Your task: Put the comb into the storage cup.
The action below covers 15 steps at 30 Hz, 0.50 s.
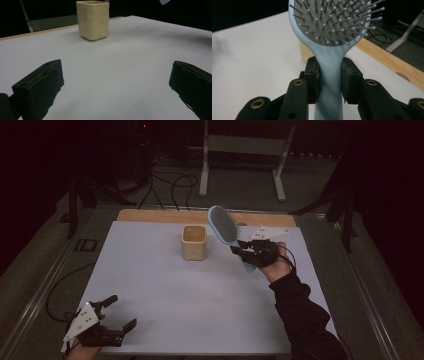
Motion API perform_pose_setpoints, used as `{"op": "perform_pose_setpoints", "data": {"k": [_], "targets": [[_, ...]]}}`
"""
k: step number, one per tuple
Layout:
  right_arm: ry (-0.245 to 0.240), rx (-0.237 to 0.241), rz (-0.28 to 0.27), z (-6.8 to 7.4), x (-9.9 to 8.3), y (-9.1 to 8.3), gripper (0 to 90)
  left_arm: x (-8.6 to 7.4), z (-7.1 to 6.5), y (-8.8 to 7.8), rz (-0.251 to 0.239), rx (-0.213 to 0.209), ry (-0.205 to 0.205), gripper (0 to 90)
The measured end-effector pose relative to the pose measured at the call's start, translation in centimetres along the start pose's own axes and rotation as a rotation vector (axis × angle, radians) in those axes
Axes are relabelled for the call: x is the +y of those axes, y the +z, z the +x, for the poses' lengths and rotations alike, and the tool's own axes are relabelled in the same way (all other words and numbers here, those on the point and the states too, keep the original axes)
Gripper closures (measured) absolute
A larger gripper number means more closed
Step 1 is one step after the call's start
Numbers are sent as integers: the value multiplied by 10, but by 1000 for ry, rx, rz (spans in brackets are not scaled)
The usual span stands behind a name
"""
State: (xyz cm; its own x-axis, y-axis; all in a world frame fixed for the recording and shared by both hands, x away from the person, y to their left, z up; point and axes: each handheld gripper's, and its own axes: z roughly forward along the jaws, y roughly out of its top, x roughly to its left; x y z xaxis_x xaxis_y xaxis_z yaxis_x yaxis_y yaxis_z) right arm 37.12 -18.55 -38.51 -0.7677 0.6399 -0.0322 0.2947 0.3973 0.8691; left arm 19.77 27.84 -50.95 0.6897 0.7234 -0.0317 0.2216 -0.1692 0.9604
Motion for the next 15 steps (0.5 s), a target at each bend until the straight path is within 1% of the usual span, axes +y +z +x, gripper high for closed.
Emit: {"op": "perform_pose_setpoints", "data": {"k": [4, 5, 8, 15], "targets": [[-2, -4, -23, 2, 12, 5, 707, 0, 0, 0, -1, 0, 1, 0], [-7, 0, -24, 2, 15, 6, 707, 0, 0, 0, -3, 0, -2, 0], [-16, -6, -35, 4, 23, 9, 707, 0, 0, 0, -2, 1, -1, 0], [-11, -4, -80, 6, 41, 16, 707, 0, 1, -1, -4, 0, -2, 0]]}}
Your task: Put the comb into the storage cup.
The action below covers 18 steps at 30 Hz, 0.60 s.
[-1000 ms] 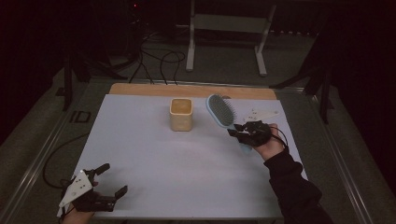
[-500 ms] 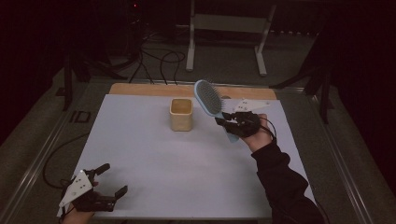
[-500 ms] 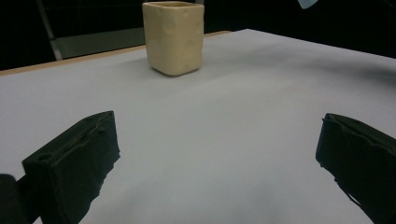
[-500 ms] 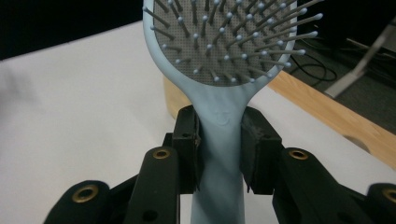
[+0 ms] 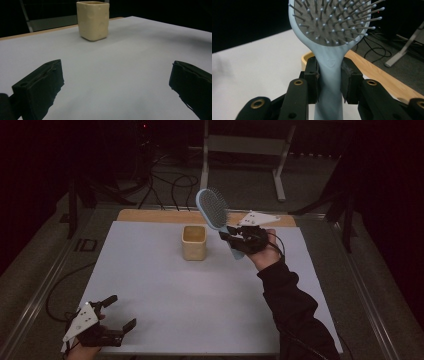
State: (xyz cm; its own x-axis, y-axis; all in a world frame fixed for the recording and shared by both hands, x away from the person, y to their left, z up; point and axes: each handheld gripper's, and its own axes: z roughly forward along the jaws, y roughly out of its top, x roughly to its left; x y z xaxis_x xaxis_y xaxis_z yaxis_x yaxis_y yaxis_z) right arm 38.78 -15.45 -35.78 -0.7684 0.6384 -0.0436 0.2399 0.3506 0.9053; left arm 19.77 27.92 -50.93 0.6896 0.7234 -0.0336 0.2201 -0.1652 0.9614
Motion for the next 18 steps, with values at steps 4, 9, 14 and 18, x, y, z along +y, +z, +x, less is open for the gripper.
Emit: {"op": "perform_pose_setpoints", "data": {"k": [4, 9, 14, 18], "targets": [[-2, -7, -19, 1, 7, 7, 707, 0, 0, 0, 0, 1, -1, 0], [2, -19, -47, 1, 17, 15, 707, 0, 0, -1, -3, 1, -4, 0], [6, -21, -72, 2, 24, 20, 707, 0, 0, 0, 0, 0, -3, 0], [12, -35, -99, 3, 31, 29, 707, 0, 0, -1, 1, 0, -1, 0]]}}
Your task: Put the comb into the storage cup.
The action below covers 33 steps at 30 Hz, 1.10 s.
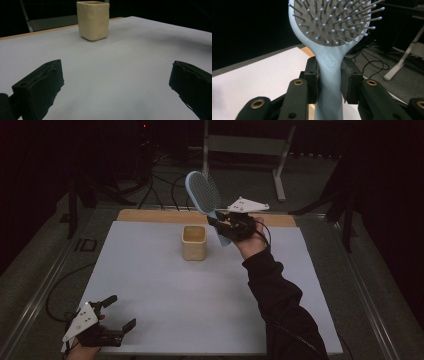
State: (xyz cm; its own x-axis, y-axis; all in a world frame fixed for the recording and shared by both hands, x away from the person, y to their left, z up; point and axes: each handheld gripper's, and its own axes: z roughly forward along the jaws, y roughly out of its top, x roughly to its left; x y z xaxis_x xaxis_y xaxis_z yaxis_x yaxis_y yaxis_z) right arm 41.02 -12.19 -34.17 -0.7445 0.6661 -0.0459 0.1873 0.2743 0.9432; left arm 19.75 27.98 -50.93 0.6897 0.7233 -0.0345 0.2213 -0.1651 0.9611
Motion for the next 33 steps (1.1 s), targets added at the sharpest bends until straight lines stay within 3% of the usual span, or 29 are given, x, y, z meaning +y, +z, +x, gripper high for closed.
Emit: {"op": "perform_pose_setpoints", "data": {"k": [8, 19, 26, 33], "targets": [[42, -4, -49, 4, 5, 20, 707, 0, 0, 0, -4, -1, -4, 0], [64, 9, -72, 11, 9, 50, 707, 0, 0, -1, -8, -4, -9, 0], [97, -10, -84, 10, 9, 70, 707, 0, 1, -2, -13, -1, -11, 0], [94, -33, -78, 9, 4, 89, 707, 0, 2, -2, -16, -6, -15, 0]]}}
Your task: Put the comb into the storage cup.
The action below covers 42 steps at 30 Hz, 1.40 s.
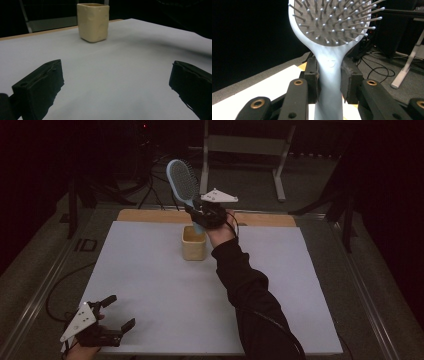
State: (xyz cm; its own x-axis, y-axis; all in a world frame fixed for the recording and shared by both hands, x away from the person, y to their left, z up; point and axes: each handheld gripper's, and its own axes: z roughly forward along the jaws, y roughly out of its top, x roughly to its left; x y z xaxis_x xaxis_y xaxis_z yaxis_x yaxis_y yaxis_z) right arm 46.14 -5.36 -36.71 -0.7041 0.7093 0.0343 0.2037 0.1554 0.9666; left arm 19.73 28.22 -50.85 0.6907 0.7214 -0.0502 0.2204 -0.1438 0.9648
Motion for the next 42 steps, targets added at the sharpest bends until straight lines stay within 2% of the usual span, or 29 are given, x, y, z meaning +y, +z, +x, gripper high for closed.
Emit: {"op": "perform_pose_setpoints", "data": {"k": [8, 9, 13, 16, 24, 42], "targets": [[3, -18, -33, 2, -7, 14, 707, 0, 0, 0, -3, -1, -2, 0], [15, -13, -37, 2, -7, 15, 707, 0, 0, 0, -3, -1, -4, 0], [15, -35, -56, 2, -11, 19, 707, 0, 0, 0, -4, -3, -4, 0], [32, -37, -51, 0, -16, 23, 707, 0, 0, -1, -3, -3, -1, 0], [42, -43, -33, -5, -29, 32, 707, 0, 0, 0, -5, -4, -5, 0], [62, -37, -9, -13, -46, 37, 706, -1, 0, 0, -1, -5, -1, 0]]}}
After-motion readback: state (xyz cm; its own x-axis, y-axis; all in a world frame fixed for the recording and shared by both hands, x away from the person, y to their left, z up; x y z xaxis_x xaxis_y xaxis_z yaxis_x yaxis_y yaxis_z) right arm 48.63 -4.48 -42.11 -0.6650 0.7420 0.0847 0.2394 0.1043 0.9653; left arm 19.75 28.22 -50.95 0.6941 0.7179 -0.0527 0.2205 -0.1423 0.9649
